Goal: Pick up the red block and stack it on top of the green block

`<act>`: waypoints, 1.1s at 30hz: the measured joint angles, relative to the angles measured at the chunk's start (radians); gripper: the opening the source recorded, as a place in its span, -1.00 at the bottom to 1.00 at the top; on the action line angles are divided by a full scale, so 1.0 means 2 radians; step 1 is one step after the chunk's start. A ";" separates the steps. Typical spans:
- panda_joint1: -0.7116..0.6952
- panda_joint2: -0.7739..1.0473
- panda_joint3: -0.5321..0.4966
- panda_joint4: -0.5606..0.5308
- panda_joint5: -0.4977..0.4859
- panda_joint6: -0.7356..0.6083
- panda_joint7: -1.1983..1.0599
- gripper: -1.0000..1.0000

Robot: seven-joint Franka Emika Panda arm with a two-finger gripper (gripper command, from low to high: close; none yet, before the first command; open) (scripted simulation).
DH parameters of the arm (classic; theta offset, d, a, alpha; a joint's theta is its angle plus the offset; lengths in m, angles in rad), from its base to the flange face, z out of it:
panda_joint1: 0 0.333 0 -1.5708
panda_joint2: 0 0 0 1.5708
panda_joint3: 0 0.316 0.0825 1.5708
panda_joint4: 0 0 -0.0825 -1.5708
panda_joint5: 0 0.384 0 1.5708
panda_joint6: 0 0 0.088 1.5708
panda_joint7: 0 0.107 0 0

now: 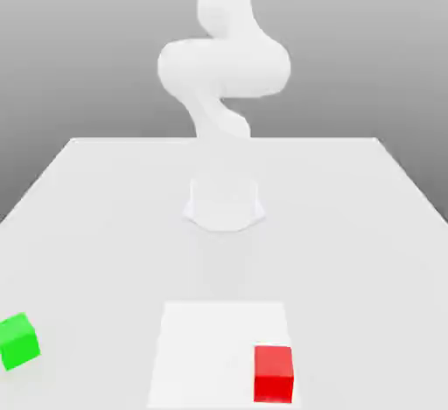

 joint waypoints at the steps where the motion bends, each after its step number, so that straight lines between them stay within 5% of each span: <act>1: -0.002 0.020 0.004 -0.004 -0.002 0.008 0.005 0.00; 29: 0.016 0.527 0.039 -0.076 -0.047 0.239 0.114 0.00; 30: 0.019 0.540 0.035 -0.074 -0.050 0.250 0.116 -1.00; 33: 0.019 0.540 0.035 -0.074 -0.050 0.250 0.116 -1.00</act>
